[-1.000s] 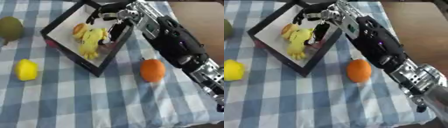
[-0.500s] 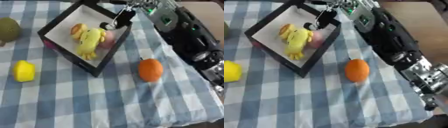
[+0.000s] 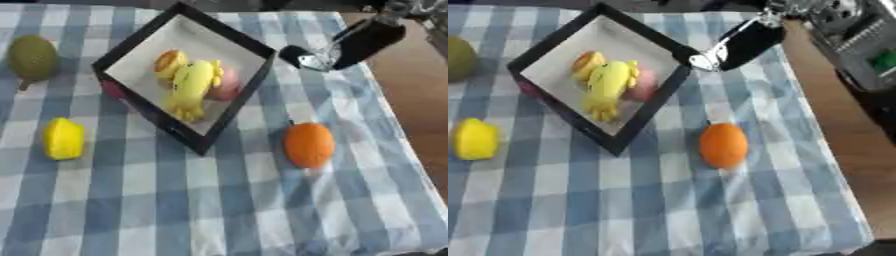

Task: Pick up objects on the table and place them in the box.

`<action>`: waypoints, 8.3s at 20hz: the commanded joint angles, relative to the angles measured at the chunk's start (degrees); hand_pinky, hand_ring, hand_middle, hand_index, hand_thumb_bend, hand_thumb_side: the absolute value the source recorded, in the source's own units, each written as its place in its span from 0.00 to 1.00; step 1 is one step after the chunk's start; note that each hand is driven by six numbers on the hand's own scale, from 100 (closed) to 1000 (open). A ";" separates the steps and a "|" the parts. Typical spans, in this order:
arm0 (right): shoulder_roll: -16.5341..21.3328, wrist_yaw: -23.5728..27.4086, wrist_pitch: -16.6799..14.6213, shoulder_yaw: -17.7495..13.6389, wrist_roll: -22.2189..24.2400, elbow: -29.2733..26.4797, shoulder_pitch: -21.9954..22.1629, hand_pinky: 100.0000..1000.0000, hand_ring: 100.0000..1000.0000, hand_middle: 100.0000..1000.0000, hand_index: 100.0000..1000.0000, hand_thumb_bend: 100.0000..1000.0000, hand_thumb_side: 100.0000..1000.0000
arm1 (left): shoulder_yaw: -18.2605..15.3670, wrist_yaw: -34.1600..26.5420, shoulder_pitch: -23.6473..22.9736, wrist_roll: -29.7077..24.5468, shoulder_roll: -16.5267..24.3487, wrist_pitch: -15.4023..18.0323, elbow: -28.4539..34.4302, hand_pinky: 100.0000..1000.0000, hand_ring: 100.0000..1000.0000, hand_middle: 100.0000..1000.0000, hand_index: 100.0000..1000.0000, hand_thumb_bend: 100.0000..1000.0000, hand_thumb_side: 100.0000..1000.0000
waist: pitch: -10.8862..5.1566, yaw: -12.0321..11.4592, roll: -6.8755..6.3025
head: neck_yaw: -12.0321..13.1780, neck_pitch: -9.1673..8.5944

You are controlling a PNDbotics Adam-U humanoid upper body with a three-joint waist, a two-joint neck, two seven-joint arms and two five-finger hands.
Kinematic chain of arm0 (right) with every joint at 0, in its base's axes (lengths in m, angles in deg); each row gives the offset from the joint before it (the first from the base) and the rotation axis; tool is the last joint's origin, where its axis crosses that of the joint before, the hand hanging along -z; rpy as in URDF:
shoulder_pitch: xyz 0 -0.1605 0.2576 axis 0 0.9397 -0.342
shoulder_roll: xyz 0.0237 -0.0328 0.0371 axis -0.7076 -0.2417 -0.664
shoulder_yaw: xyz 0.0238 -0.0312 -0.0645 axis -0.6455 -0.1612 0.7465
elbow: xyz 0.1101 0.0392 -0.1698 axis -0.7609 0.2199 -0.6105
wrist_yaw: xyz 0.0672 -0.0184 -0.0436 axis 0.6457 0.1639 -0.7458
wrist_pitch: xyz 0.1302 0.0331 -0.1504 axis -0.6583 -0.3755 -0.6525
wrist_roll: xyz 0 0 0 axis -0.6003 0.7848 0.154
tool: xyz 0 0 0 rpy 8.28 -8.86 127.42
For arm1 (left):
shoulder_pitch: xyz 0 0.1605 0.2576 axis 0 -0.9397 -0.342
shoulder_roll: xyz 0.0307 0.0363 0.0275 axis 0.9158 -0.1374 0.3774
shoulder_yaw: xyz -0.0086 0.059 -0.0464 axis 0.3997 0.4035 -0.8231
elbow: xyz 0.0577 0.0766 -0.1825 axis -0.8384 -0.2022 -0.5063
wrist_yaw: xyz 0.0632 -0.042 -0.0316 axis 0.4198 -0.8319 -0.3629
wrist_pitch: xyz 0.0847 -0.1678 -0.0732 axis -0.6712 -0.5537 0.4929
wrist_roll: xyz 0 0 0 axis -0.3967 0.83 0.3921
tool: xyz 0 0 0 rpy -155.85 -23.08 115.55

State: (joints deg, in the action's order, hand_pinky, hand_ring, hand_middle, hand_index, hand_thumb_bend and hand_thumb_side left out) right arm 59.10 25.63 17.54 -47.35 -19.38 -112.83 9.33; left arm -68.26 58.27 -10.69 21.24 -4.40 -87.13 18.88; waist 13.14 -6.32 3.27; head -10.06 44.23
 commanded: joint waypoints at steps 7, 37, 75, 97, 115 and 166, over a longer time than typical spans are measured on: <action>7.20 1.92 -8.97 -2.22 2.34 -1.60 8.97 0.89 0.89 0.77 0.87 0.10 0.29 | -0.62 0.41 -0.05 0.20 1.92 -0.03 0.70 0.85 1.00 1.00 0.87 0.01 0.87 | -1.49 0.42 -0.28 | 0.21 -0.11; -4.64 -18.72 2.13 4.54 1.71 -1.60 18.16 0.90 0.91 0.81 0.92 0.26 0.19 | -0.79 0.50 -2.25 0.23 2.10 -0.13 0.62 0.86 1.00 1.00 0.87 0.01 0.88 | -1.27 1.82 -1.39 | -0.10 -0.11; -4.20 -38.33 4.65 7.50 -5.62 1.57 18.64 0.79 0.71 0.57 0.70 0.27 0.00 | 0.15 0.26 -2.43 -1.13 1.50 -0.24 0.49 0.86 1.00 1.00 0.87 0.00 0.88 | -0.36 1.51 -2.09 | -2.10 -0.11; -3.26 -35.32 2.73 7.13 -17.51 0.41 19.43 0.71 0.57 0.41 0.53 0.17 0.00 | 0.33 0.03 -2.29 -1.51 1.49 -0.27 0.54 0.87 1.00 0.99 0.87 0.00 0.88 | -0.36 1.49 -2.02 | -2.04 -0.11; -3.72 -30.72 -0.64 1.08 -20.36 -1.60 14.32 0.70 0.54 0.40 0.52 0.17 0.00 | -0.12 0.08 -2.98 -1.23 1.93 -0.12 0.57 0.87 1.00 0.99 0.88 0.00 0.87 | -1.10 2.04 -2.09 | -2.57 -0.11; -25.61 -33.94 -6.32 8.68 -7.42 41.54 -21.60 0.83 0.78 0.69 0.81 0.21 0.00 | 0.66 -0.85 0.18 -1.87 1.24 -0.22 2.38 0.87 1.00 0.98 0.87 0.00 0.87 | 0.87 -4.35 -1.71 | -8.69 -0.11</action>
State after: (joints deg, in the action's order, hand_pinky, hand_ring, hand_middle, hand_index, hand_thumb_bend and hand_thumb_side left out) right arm 31.95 -8.32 11.41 -37.91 -27.62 -69.74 -11.42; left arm -67.40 57.46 -10.96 19.40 -4.04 -87.39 20.33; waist 14.16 -10.65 1.86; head -18.95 44.23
